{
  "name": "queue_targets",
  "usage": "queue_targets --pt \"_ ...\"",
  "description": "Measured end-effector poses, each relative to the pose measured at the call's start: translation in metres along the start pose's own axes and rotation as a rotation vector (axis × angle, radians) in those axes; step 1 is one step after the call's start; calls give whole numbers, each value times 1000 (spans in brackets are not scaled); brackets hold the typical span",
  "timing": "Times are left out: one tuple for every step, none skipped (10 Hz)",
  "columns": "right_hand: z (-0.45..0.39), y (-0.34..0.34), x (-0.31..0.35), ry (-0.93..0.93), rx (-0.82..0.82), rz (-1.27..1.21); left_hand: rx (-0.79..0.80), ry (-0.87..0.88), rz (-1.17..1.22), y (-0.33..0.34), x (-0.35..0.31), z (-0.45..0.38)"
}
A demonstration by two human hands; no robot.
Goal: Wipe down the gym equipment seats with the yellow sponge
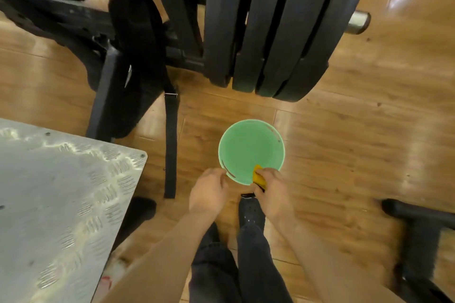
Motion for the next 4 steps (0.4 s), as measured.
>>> queue_targets --pt "-27 13 -15 -33 -2 36 10 -18 -10 23 3 -27" --pt "-45 19 -23 -45 7 24 45 -51 -15 35 4 -41" --pt "-55 26 -30 -84 -4 82 56 -50 -9 37 4 -43" --pt "-54 21 -31 -63 11 120 53 -75 2 31 0 -41"
Point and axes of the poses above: each hand's wrist, its own z-axis away from the middle knuckle, its own y-axis out of the palm, x = y × z, the point moved 1 cm from there along -z, towards the middle knuckle, and after that the axes turned 1 degree about -y, right-handed, at the moved point
